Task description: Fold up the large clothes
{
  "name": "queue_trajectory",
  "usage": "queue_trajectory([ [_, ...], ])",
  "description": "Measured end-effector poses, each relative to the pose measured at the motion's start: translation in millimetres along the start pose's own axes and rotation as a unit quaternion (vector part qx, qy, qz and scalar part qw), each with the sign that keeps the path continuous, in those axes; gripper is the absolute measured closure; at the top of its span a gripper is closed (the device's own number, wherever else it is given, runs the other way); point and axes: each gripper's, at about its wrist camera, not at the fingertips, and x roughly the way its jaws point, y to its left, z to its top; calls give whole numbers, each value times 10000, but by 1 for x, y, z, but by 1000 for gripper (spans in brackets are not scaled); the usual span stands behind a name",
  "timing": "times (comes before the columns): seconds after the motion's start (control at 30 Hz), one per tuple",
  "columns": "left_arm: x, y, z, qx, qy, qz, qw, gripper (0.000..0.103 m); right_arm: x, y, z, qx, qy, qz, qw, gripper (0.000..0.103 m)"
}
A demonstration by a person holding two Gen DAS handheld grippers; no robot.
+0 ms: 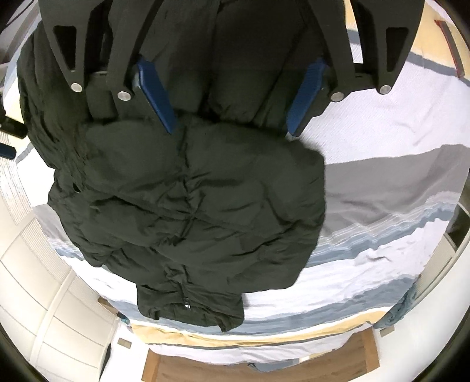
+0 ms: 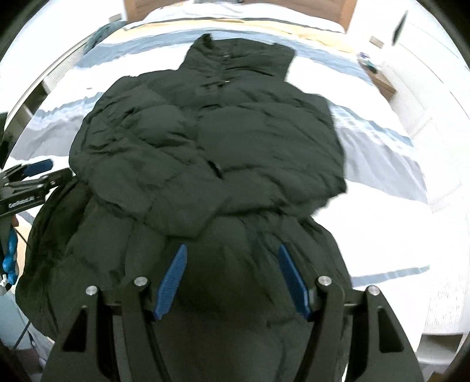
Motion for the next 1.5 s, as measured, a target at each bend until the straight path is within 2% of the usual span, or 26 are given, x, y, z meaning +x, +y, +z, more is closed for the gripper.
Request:
queue_trajectory([
  [0.27, -40, 24, -17, -112, -121, 145, 9998, 12, -42, -33, -41, 433, 51, -348, 9984, 40],
  [0.37, -60, 35, -26, -182, -179, 338, 9991, 9, -49, -45, -57, 590, 84, -382, 9975, 39],
  [0.4, -66, 38, -30, -219, -203, 420, 9987, 8, -50, -49, -62, 616, 115, -389, 9973, 38],
  [0.43, -72, 41, -32, -254, -218, 495, 9982, 8, -50, -54, -68, 618, 166, -407, 9971, 31],
  [0.47, -78, 44, -36, -303, -230, 596, 9975, 7, -50, -57, -72, 611, 180, -424, 9971, 28],
  [0.63, -101, 53, -55, -682, -158, 910, 9934, 4, -56, -85, -92, 710, 120, -409, 9966, 27],
  [0.83, -124, 46, -71, -905, -124, 1174, 9889, 4, -78, -125, -115, 831, -75, -391, 9957, 27],
  [1.03, -146, 28, -75, -813, -184, 1375, 9870, 3, -93, -153, -135, 950, -237, -430, 9943, 27],
  [1.27, -169, 11, -75, -719, -303, 1608, 9839, 3, -97, -169, -149, 1049, -411, -298, 9932, 27],
  [1.5, -169, 10, -89, -896, -137, 1505, 9845, 3, -90, -191, -165, 1376, -428, -247, 9893, 27],
])
